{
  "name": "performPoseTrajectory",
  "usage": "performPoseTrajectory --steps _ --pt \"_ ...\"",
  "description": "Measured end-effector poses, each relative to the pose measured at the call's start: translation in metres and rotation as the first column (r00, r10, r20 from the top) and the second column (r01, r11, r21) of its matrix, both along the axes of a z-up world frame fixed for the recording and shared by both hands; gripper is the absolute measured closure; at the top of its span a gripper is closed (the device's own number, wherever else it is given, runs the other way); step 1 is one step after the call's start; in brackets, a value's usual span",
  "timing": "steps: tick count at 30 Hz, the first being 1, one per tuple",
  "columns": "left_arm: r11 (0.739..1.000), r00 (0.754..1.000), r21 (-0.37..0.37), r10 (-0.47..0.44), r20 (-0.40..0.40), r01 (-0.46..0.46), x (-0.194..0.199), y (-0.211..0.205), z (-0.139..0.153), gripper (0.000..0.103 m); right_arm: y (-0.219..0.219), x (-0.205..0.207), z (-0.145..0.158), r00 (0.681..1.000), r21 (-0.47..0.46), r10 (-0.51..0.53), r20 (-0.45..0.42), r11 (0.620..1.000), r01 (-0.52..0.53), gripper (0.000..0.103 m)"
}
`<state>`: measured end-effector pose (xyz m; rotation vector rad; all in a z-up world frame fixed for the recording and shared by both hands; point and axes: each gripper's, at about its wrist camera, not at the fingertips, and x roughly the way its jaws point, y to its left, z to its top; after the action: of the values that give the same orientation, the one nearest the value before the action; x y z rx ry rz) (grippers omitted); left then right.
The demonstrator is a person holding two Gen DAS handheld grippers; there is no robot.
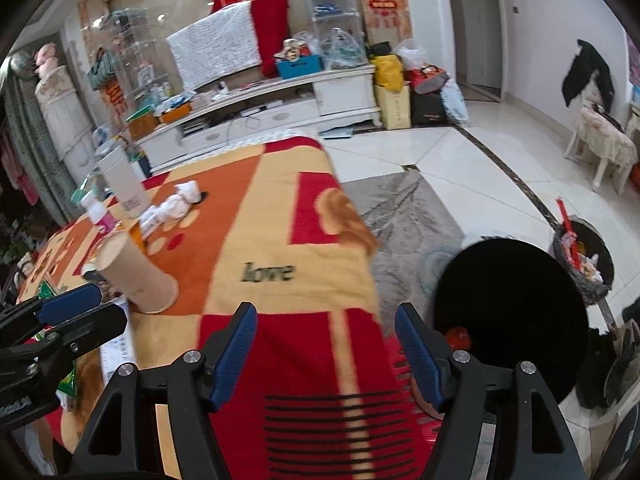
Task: Collect trash
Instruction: 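Return both tools to the table toward the medicine boxes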
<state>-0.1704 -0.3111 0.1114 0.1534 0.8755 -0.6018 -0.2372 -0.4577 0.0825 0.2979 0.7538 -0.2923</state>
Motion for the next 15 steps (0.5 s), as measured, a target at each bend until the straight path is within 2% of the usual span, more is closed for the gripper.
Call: performPoseTrajectory --steps 8,15 --pt "0.992 0.992 -0.028 0.122 -0.026 -0.123 0.012 0.076 0.002 0.047 0.049 0.024 0.001 0.993 0.017 0.12 0.002 0.993 -0.12 0.033" --pt "0.975 0.976 -0.052 0.213 -0.051 -0.215 0.013 0.139 0.007 0.047 0.103 0.046 -0.006 0.965 0.038 0.263 -0.014 0.964 -0.262 0.032"
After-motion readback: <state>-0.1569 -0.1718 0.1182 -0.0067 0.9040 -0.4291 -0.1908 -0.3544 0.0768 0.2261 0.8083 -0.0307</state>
